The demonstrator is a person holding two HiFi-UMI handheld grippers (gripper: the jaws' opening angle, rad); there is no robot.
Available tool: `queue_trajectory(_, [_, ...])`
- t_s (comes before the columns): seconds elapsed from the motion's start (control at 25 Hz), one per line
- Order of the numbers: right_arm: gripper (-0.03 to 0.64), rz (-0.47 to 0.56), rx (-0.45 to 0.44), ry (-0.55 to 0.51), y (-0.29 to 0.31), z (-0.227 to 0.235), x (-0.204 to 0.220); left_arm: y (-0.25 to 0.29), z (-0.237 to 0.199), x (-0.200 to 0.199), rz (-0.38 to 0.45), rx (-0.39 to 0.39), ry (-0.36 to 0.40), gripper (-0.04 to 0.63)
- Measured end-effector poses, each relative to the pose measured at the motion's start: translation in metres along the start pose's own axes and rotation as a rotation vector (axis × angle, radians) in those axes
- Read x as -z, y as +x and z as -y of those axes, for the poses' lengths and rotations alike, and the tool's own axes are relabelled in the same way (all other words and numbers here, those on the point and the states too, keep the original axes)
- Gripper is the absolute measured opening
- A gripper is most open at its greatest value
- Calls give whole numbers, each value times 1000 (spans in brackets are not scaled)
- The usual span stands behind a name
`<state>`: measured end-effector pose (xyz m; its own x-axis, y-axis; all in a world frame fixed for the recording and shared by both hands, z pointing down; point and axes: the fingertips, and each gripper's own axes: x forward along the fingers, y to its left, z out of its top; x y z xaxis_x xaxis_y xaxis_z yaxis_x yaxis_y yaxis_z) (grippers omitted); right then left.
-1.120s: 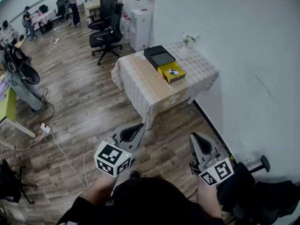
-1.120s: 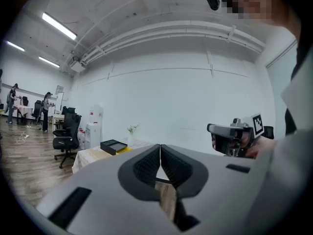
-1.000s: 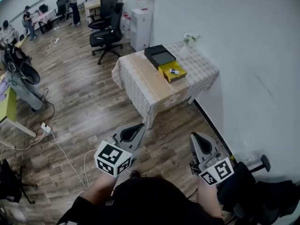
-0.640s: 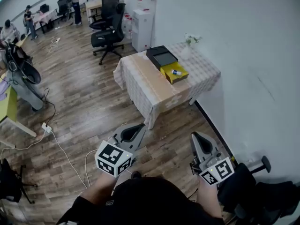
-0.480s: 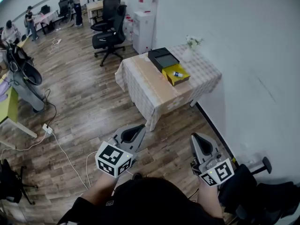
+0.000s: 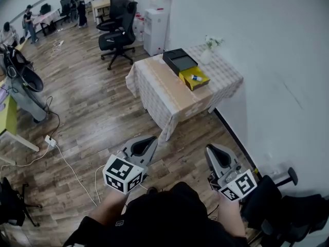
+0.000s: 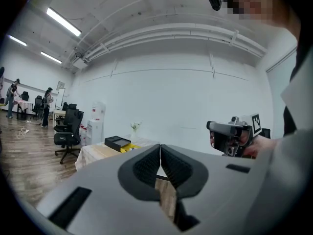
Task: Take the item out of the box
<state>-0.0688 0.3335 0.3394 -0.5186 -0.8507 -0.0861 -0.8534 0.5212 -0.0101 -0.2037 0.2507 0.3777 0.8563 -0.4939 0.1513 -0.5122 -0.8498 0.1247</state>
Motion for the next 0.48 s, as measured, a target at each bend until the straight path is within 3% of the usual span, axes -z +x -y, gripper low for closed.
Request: queue_trajectory(0.48, [38, 1, -41, 98, 31, 55, 23, 43, -32, -2, -9, -44, -31, 15])
